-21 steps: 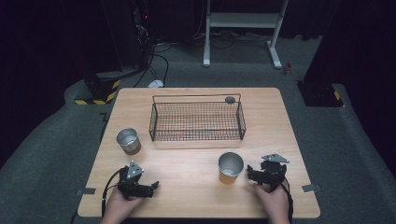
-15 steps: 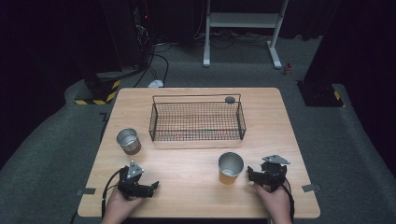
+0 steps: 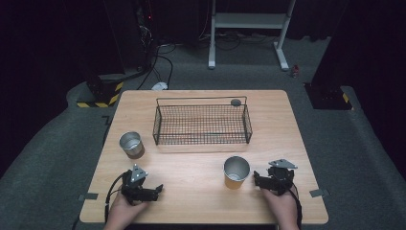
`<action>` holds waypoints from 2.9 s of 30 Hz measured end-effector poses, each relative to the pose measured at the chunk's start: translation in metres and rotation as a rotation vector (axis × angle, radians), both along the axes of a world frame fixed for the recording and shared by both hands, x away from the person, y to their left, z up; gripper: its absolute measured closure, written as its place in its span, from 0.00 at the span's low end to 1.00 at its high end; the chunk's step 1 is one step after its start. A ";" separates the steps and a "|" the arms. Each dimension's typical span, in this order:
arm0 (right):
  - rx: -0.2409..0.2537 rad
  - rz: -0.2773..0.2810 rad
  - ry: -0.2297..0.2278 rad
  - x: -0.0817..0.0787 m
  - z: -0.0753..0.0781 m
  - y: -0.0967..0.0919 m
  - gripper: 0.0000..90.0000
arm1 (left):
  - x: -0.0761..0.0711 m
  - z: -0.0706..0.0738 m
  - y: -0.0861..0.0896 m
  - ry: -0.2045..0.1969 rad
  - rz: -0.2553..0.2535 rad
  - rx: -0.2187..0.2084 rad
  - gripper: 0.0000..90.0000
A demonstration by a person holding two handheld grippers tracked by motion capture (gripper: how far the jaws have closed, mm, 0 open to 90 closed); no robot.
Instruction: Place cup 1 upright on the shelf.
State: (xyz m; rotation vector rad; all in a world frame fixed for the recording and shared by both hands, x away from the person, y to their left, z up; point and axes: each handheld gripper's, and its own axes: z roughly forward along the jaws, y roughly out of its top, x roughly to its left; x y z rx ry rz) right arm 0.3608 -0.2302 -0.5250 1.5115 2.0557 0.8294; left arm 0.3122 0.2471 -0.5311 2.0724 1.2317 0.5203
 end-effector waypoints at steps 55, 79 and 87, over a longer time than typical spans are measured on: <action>0.052 0.061 -0.200 -0.023 0.040 0.000 0.14 | -0.003 0.000 -0.001 -0.001 0.015 -0.001 0.00; 0.108 0.099 -0.275 -0.034 0.065 -0.001 0.16 | -0.003 0.000 -0.002 -0.001 0.005 -0.001 0.00; 0.141 0.120 -0.304 -0.038 0.074 0.001 0.16 | -0.003 0.000 -0.002 0.001 0.007 0.000 0.00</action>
